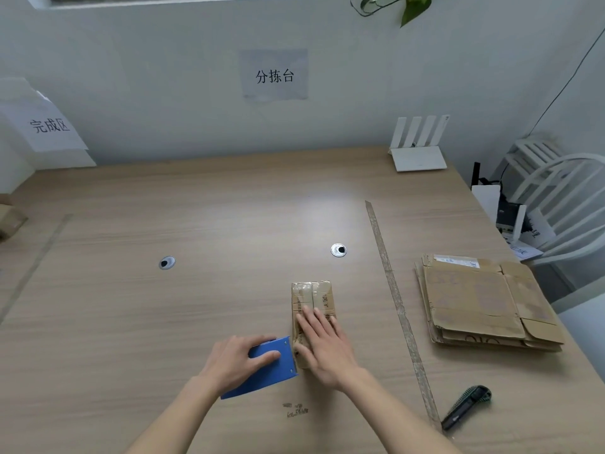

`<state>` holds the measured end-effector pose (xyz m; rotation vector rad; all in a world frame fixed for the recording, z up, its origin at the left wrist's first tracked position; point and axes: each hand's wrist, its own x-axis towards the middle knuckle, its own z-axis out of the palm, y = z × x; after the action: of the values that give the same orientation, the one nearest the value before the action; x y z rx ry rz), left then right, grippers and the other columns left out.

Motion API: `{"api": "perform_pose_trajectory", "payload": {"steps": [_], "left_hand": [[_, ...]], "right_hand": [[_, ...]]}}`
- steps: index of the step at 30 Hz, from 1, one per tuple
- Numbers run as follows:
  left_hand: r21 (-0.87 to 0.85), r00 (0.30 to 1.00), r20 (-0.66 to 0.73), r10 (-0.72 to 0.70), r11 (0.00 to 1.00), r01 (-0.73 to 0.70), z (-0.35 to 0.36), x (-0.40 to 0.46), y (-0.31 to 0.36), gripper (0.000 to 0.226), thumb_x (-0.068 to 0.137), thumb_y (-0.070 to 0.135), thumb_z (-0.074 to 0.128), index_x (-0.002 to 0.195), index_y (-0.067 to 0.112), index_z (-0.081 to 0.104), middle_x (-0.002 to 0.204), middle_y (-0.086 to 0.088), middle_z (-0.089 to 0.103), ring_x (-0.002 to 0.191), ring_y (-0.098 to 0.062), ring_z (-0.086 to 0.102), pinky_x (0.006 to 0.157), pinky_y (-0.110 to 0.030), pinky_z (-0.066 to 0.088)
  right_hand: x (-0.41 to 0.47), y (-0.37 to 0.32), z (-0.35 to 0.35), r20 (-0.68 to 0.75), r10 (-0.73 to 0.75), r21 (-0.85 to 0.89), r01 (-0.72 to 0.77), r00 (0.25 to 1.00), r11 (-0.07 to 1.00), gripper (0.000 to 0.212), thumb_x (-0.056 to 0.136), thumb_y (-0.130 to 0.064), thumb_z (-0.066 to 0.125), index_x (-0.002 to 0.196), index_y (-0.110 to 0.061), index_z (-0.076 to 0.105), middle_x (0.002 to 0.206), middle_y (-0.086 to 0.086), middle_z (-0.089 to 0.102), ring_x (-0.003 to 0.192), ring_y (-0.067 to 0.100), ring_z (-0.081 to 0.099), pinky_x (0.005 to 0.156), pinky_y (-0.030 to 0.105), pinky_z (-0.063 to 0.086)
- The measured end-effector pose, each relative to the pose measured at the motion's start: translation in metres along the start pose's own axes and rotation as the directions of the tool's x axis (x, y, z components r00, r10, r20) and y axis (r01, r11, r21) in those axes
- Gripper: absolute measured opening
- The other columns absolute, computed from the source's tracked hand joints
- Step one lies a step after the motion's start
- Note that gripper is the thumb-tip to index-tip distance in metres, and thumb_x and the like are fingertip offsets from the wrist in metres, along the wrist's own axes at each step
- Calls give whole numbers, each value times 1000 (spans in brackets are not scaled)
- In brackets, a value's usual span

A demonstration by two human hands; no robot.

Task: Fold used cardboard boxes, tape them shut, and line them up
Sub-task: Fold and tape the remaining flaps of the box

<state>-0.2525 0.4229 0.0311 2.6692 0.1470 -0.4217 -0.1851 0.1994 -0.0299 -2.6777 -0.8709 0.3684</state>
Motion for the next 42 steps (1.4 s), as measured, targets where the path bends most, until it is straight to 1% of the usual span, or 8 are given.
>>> {"api": "perform_pose_trajectory", "payload": {"steps": [4, 17, 23, 27, 29, 32, 39, 42], "left_hand": [[51, 999, -33, 43, 998, -42, -9, 1, -3, 42, 89, 73, 45, 128, 61, 52, 99, 26, 68, 77, -6, 55, 63, -16, 35], [340, 997, 36, 75, 937, -83, -26, 9, -20, 53, 90, 75, 40, 137, 52, 49, 110, 12, 72, 90, -14, 64, 70, -31, 43], [477, 997, 11, 80, 876, -76, 9, 21, -8, 80, 73, 78, 9, 131, 43, 52, 98, 1, 72, 88, -24, 68, 57, -33, 32], [580, 998, 57, -7, 814, -27, 23, 27, -4, 41, 94, 54, 39, 109, 24, 63, 103, -5, 71, 94, -30, 67, 64, -35, 35], [553, 1000, -12, 19, 833, -9, 29, 24, -17, 30, 91, 49, 46, 93, 24, 62, 90, -3, 70, 78, -28, 65, 57, -33, 36], [445, 991, -133, 22, 895, 40, 41, 23, -36, 38, 79, 65, 42, 85, 38, 67, 49, 4, 57, 40, -18, 54, 43, -19, 10], [242, 993, -120, -17, 969, 46, 76, 24, -52, 43, 77, 66, 43, 109, 41, 54, 43, 6, 48, 34, -16, 49, 43, -17, 12], [276, 986, -165, -32, 958, 78, 96, 17, -66, 53, 71, 63, 74, 116, 37, 62, 45, 5, 46, 34, -15, 48, 43, -18, 6]], "right_hand": [[-6, 7, 17, 28, 89, -90, -86, 996, 992, 63, 105, -61, 17, 159, -31, 27, 166, -9, 23, 151, 11, 22, 116, 37, 12], [-2, 0, 6, 200, 200, -91, -185, 959, 979, 63, 105, -60, 15, 155, -28, 36, 162, -7, 35, 145, 12, 39, 116, 37, 14], [-1, -5, 14, 191, 137, -45, -131, 972, 990, 63, 105, -61, 18, 157, -28, 31, 164, -7, 30, 149, 13, 30, 117, 37, 11], [-9, -1, 8, 105, 129, -54, -124, 986, 991, 65, 104, -62, 8, 161, -31, 15, 169, -10, 7, 155, 16, 10, 120, 35, 0], [-15, 9, 4, 69, 75, -19, -74, 995, 997, 65, 102, -64, 5, 158, -36, -10, 164, -17, -23, 153, 11, -19, 120, 32, -16], [-18, 12, 2, 52, 66, 4, -66, 996, 998, 67, 105, -62, 18, 158, -36, -14, 160, -19, -31, 149, 6, -28, 120, 34, -18], [-1, -22, 22, -141, 178, 19, -177, 974, 984, 74, 77, -62, 56, 142, -27, 49, 157, -9, 39, 148, 15, 32, 120, 44, 17], [3, -25, 28, -175, 175, -35, -184, 969, 982, 75, 74, -62, 59, 138, -24, 53, 153, -6, 44, 144, 18, 37, 119, 47, 23]]}}
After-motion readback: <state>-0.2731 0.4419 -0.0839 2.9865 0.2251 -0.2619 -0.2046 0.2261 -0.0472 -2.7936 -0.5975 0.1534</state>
